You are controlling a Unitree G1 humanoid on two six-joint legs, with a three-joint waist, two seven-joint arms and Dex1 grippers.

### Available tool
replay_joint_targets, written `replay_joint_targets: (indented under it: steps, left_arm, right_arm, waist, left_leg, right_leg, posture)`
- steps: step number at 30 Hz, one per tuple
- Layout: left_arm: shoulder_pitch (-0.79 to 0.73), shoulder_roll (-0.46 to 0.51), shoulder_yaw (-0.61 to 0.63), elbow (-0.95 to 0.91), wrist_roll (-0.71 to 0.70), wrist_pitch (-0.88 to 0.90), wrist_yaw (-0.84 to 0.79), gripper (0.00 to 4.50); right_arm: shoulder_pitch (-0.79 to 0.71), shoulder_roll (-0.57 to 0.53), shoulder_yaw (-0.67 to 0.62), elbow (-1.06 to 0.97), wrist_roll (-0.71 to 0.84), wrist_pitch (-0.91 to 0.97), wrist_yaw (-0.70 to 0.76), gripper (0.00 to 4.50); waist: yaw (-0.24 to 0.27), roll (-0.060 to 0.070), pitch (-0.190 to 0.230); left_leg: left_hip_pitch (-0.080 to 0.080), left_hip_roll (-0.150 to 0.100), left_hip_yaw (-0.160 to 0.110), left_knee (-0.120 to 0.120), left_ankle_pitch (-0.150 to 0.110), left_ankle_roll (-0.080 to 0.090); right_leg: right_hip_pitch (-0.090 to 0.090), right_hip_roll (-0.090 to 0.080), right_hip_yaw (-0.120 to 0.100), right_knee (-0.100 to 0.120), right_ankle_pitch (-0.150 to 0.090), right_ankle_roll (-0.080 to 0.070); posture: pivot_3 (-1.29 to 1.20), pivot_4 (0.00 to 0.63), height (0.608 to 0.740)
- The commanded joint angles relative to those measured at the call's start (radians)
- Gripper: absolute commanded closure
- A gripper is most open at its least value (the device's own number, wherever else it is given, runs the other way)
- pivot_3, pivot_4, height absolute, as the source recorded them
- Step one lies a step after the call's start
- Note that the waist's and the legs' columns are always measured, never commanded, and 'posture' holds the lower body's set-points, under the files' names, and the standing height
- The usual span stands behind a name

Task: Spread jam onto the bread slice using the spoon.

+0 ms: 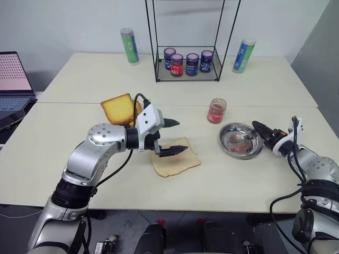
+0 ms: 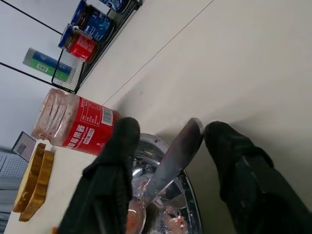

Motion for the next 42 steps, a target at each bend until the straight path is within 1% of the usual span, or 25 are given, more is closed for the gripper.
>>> replay_joint_targets:
  steps: [1, 4, 7, 8, 12, 16, 19, 23, 25, 29, 32, 35, 40, 42]
  left_arm:
    - [-0.015, -0.004, 0.014, -0.023, -0.001, -0.011, 0.009, 0.0]
    - [-0.015, -0.008, 0.012, -0.02, 0.003, -0.013, 0.012, 0.0]
    - [-0.014, -0.008, 0.01, -0.022, -0.001, -0.01, 0.011, 0.0]
    - [-0.014, -0.008, 0.01, -0.022, -0.002, -0.01, 0.011, 0.0]
    - [-0.015, -0.009, 0.007, -0.02, -0.002, -0.007, 0.013, 0.0]
    - [-0.011, -0.004, 0.02, -0.02, -0.012, 0.002, 0.014, 0.0]
    - [-0.015, -0.001, 0.047, -0.01, -0.026, 0.015, 0.023, 0.0]
    - [-0.013, -0.007, 0.084, -0.002, -0.042, 0.036, 0.051, 0.0]
    - [-0.007, -0.02, 0.09, -0.005, -0.045, 0.04, 0.071, 0.0]
    - [-0.004, -0.046, 0.092, -0.007, -0.047, 0.044, 0.102, 0.0]
    - [-0.002, -0.065, 0.09, -0.008, -0.045, 0.045, 0.123, 0.0]
    - [0.001, -0.073, 0.086, -0.018, -0.044, 0.047, 0.138, 0.0]
    - [0.012, -0.067, 0.099, -0.039, -0.05, 0.06, 0.152, 0.0]
    - [0.025, -0.062, 0.108, -0.054, -0.054, 0.067, 0.159, 0.0]
  right_arm:
    - [-0.023, -0.023, -0.005, 0.004, -0.014, -0.031, 0.032, 2.96]
    - [-0.021, -0.028, -0.014, 0.017, -0.02, -0.043, 0.042, 3.53]
    - [-0.021, -0.032, -0.02, 0.019, -0.021, -0.052, 0.048, 4.38]
    - [-0.021, -0.033, -0.02, 0.017, -0.022, -0.056, 0.051, 4.48]
    - [-0.017, -0.037, -0.023, -0.013, -0.021, -0.059, 0.051, 4.48]
    - [-0.001, -0.045, -0.013, -0.2, 0.014, 0.0, 0.022, 4.48]
    - [-0.009, -0.031, -0.018, -0.351, 0.058, 0.058, -0.033, 4.48]
    - [-0.079, -0.006, -0.013, -0.494, 0.117, 0.118, -0.126, 4.48]
    - [-0.151, 0.006, 0.016, -0.524, 0.117, 0.117, -0.161, 4.48]
    - [-0.233, 0.018, 0.07, -0.506, 0.066, 0.073, -0.189, 4.48]
    - [-0.278, 0.01, 0.186, -0.459, -0.048, -0.027, -0.134, 4.48]
    - [-0.308, 0.017, 0.271, -0.38, -0.146, -0.128, -0.087, 4.48]
    - [-0.343, 0.031, 0.339, -0.262, -0.249, -0.253, -0.03, 4.48]
    - [-0.362, 0.038, 0.346, -0.212, -0.272, -0.284, -0.016, 4.48]
  waist:
    - [0.0, 0.0, 0.0]
    - [0.0, 0.0, 0.0]
    - [0.0, 0.0, 0.0]
    - [0.0, 0.0, 0.0]
    - [0.0, 0.0, 0.0]
    - [0.001, 0.001, 0.0]
    - [-0.001, 0.001, 0.0]
    - [-0.009, 0.001, 0.0]
    - [-0.011, 0.002, 0.0]
    - [-0.011, 0.002, 0.0]
    - [-0.01, 0.001, 0.0]
    - [-0.011, 0.001, 0.0]
    - [-0.013, 0.002, 0.0]
    - [-0.014, 0.002, 0.0]
  left_leg:
    - [0.0, 0.0, 0.0, 0.0, 0.0, 0.0]
    - [0.0, 0.0, 0.0, 0.0, 0.0, 0.0]
    - [0.0, 0.0, 0.0, 0.0, 0.0, 0.0]
    - [0.0, 0.0, 0.0, 0.0, 0.0, 0.0]
    - [0.0, 0.0, -0.001, 0.001, 0.0, 0.0]
    - [0.0, 0.0, 0.0, 0.001, 0.0, 0.0]
    - [0.0, 0.0, -0.001, 0.001, 0.0, 0.0]
    - [0.0, 0.001, -0.002, 0.0, 0.0, 0.0]
    - [0.0, 0.001, -0.002, 0.0, 0.0, 0.0]
    - [0.0, 0.0, -0.002, 0.0, 0.0, 0.0]
    - [-0.001, 0.0, -0.002, 0.0, 0.0, 0.0]
    - [-0.001, -0.001, -0.002, 0.0, 0.0, 0.0]
    - [-0.001, -0.001, -0.002, 0.0, 0.0, 0.0]
    - [-0.001, -0.001, -0.002, 0.0, 0.0, 0.0]
  right_leg:
    - [0.0, 0.0, 0.0, 0.0, 0.0, 0.0]
    - [0.0, 0.0, 0.0, 0.0, 0.0, 0.0]
    - [0.0, 0.0, 0.0, 0.0, 0.0, 0.0]
    - [0.001, 0.0, 0.0, 0.0, 0.0, 0.0]
    - [0.001, 0.0, 0.0, 0.0, 0.0, 0.0]
    - [0.001, 0.0, 0.0, 0.0, 0.0, 0.0]
    - [0.0, 0.0, 0.0, 0.0, 0.0, 0.0]
    - [0.0, 0.0, 0.0, 0.001, 0.0, 0.0]
    - [-0.001, 0.0, 0.0, 0.001, 0.0, 0.0]
    - [-0.001, 0.0, 0.0, 0.001, 0.0, 0.0]
    - [0.0, 0.0, -0.001, 0.0, 0.0, 0.0]
    - [-0.001, -0.001, -0.001, 0.0, 0.0, 0.0]
    - [-0.001, -0.001, -0.001, 0.0, 0.0, 0.0]
    - [-0.001, -0.001, -0.001, 0.0, 0.0, 0.0]
  posture:
    - [0.0, 0.15, 0.74]
    - [0.0, 0.15, 0.74]
    - [0.0, 0.15, 0.74]
    - [0.0, 0.15, 0.74]
    - [0.0, 0.15, 0.74]
    - [0.0, 0.15, 0.74]
    - [0.0, 0.15, 0.74]
    - [0.0, 0.15, 0.74]
    - [0.0, 0.15, 0.74]
    - [0.0, 0.15, 0.74]
    - [0.0, 0.15, 0.74]
    - [0.0, 0.15, 0.74]
    - [0.0, 0.15, 0.74]
    - [0.0, 0.15, 0.74]
